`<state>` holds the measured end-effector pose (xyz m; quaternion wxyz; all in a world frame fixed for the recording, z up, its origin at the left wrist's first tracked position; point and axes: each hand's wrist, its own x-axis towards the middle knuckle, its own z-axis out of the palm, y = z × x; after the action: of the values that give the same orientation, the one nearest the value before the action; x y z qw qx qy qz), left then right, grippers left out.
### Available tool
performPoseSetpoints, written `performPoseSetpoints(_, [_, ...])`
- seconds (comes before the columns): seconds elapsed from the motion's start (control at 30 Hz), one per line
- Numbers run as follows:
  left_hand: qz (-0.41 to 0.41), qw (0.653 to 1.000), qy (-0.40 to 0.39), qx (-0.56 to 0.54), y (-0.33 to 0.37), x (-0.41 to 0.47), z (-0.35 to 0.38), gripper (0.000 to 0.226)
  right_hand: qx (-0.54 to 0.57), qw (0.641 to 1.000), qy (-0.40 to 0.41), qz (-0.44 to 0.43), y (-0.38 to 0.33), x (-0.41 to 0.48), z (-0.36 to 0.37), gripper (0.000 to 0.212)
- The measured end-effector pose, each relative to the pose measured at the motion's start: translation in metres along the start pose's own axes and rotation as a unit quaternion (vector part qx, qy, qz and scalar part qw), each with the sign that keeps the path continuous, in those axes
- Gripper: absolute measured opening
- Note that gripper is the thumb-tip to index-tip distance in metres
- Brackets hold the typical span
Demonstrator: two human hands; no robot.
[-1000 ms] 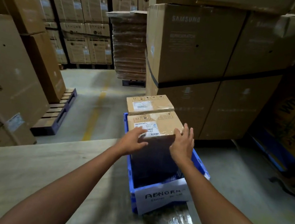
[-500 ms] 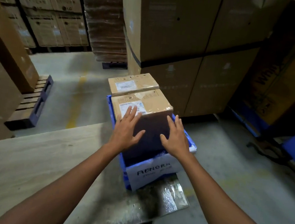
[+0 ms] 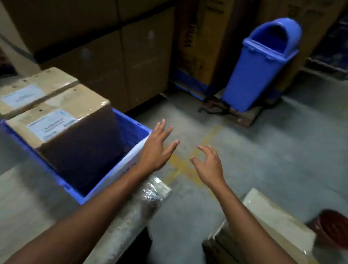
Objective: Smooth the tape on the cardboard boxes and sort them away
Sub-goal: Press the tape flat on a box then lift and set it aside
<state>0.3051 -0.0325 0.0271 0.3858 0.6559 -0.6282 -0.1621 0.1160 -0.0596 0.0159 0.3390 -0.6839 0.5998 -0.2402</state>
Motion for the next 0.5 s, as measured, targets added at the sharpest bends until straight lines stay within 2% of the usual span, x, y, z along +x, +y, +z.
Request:
performPoseSetpoints(0.1, [-0.08, 0.985, -0.077, -0.133, 0.031, 0.001, 0.049, 0.05, 0.011, 0.998, 0.036, 0.058, 0.04, -0.033, -0.031, 0.049])
performPoseSetpoints(0.23, [-0.242, 0.891, -0.19, -0.335, 0.077, -0.014, 0.105, 0.06, 0.095, 0.979, 0.091, 0.159, 0.101, -0.084, -0.064, 0.046])
performPoseSetpoints(0.3, [-0.246, 0.871, -0.243, -0.349, 0.095, -0.028, 0.129, 0.064, 0.197, 0.951, 0.121, 0.203, 0.129, -0.109, -0.08, 0.044])
performPoseSetpoints(0.4, [-0.22, 0.878, -0.29, -0.312, 0.114, -0.046, 0.162, 0.067, 0.354, 0.881, 0.168, 0.265, 0.159, -0.142, -0.106, 0.046])
performPoseSetpoints(0.5, [-0.214, 0.878, -0.328, -0.274, 0.134, -0.057, 0.195, 0.068, 0.416, 0.83, 0.221, 0.298, 0.193, -0.172, -0.132, 0.053])
